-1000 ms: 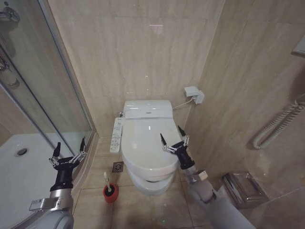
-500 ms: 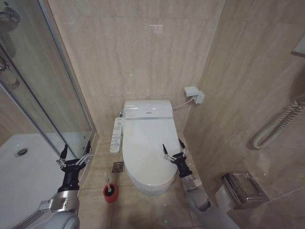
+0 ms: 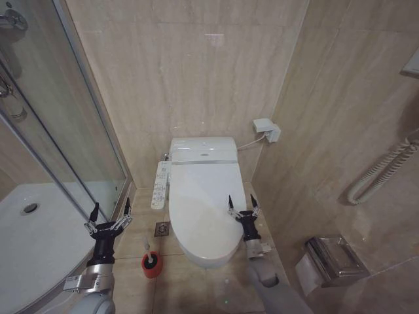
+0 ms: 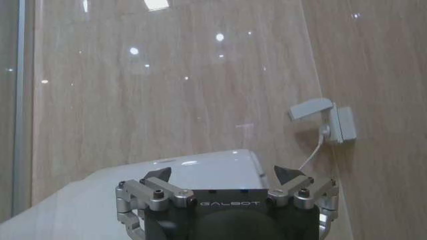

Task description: Open the toilet lid, clean the toilet bowl with a toilet brush, close the toilet lid, and flush.

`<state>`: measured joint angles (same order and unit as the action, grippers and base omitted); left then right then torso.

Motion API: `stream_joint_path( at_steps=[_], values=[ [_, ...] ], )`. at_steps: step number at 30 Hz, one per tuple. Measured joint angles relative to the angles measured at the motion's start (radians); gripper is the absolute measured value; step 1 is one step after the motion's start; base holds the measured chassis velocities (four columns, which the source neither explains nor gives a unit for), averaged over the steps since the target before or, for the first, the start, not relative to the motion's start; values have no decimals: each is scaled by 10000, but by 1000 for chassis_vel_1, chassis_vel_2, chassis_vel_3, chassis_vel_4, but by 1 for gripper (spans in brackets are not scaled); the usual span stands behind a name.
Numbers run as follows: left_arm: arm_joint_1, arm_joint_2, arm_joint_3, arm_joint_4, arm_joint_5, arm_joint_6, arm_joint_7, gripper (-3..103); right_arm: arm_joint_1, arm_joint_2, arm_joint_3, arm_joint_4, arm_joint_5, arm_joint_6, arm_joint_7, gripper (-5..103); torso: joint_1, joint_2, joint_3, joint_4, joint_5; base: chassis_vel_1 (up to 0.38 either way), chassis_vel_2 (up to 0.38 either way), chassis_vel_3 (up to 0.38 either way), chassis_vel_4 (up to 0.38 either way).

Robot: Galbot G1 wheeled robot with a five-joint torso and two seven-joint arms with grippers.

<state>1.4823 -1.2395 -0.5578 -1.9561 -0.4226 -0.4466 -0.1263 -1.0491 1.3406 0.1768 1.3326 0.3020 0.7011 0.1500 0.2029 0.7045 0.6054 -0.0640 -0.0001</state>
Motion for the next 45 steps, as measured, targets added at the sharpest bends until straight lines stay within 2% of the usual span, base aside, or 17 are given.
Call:
stream_joint_path(
  at_steps=[5,12,18,21,26,28,30,33,38,45],
  values=[
    [-169,327,-7,422,-15,-33,-5,100,-13,269,198,338,25,-19,100,100,1,0,1,1,1,0,0,0,0],
    [-596,712,204,1149,-277,-90,140,100,-532,-287,259,2707,42,-459,818,100,1,0,0,0,-1,0,0,0,0],
    [-1215,1177,396,1680,-486,-93,222,100,-1041,-788,425,3997,-201,-469,783,100,1,0,0,-4,0,0,0,0,0],
    [-1609,1640,712,2219,-913,-245,515,100,-1348,-879,525,4545,-219,-477,710,100,1,0,0,-3,0,0,0,0,0],
    [-2215,2123,918,2614,-1439,-486,784,100,-1159,-871,484,4383,-101,-495,697,100,1,0,0,2,0,0,0,0,0],
    [-2408,2300,902,2445,-1658,-358,782,100,-1040,-871,477,4288,13,-523,750,100,1,-1,1,6,2,0,0,0,0],
    [-3177,3184,936,2341,-2212,-22,759,100,-913,-768,692,4144,264,-556,645,100,1,0,0,-3,3,0,0,0,0],
    [-3386,3463,998,2481,-2302,-4,749,100,-894,-697,816,4043,436,-484,398,100,1,0,1,-3,1,0,0,0,0],
    [-3411,3615,953,2491,-2350,6,745,100,-903,-644,868,4023,761,-270,-20,100,-1,0,0,0,-1,0,0,0,0],
    [-3171,3539,750,2364,-2325,7,756,100,-856,-646,861,3918,636,-273,89,100,-2,2,-1,0,0,-50,44,46,-55]
  ],
)
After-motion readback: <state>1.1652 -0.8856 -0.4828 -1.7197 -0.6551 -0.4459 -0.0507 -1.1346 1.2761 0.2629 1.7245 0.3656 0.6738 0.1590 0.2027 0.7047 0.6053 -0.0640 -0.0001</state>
